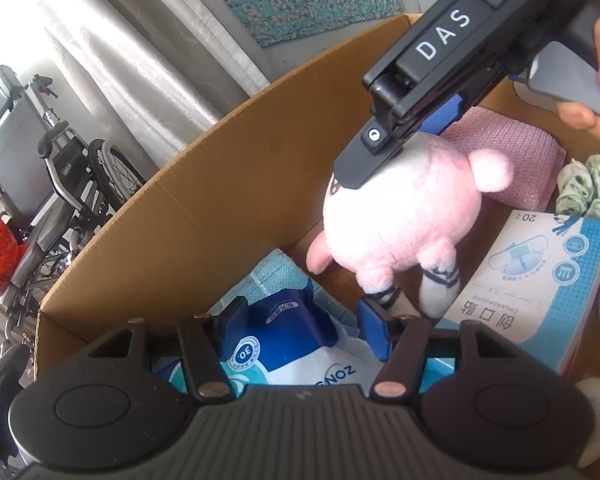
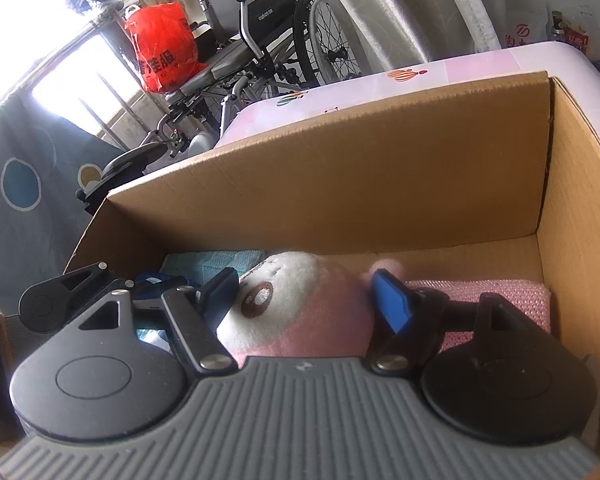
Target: Organize soft objects
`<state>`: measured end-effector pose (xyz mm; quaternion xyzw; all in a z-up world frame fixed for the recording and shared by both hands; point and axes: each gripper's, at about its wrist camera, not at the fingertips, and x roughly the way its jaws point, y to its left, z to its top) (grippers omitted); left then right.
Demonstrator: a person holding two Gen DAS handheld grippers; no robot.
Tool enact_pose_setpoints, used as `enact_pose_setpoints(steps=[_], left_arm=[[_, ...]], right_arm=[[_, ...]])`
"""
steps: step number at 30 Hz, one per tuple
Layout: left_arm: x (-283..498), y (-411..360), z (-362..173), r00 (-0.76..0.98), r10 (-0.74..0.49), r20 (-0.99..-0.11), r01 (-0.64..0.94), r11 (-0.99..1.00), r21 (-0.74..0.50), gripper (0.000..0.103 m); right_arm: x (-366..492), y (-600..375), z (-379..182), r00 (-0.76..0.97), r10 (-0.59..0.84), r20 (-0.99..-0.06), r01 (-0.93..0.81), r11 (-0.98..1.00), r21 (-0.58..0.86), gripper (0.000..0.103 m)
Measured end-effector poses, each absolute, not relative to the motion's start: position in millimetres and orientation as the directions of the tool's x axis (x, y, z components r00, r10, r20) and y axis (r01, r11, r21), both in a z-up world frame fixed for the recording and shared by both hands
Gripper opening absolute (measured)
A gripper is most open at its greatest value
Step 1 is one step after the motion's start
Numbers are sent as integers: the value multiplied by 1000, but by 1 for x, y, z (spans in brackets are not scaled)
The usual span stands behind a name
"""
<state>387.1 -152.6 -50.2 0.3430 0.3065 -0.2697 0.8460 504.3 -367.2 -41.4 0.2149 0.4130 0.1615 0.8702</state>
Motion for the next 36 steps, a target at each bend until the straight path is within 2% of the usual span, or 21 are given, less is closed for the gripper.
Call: enact_pose_setpoints(steps=[13,20,23,30,33,36], left_arm=[[397,-147,-50,662,-206,-721,621,689,373,58],[398,-141,-46,668,-174,-724,575,738,353,58],[401,-139,-45,685,-124,-718,537,752,382,58],[402,-137,-44,686,-109,-720,522,762,382,59],[396,-138,-39,670,-182,-720,573,744,345,58],[382,-144,-33,646,-316,-695,656,695,294,58]], right_arm=[[508,-368,-48,580,496,-646,-79,823,562,75],[510,-368,-50,578,491,-651,-76,828,556,79],[511,-368,-51,577,491,-653,-76,828,556,80],[511,-370,-52,576,493,-652,-76,827,557,80],[511,-371,-52,575,493,-653,-76,827,557,80],[512,-370,-52,575,493,-653,-78,827,556,80]])
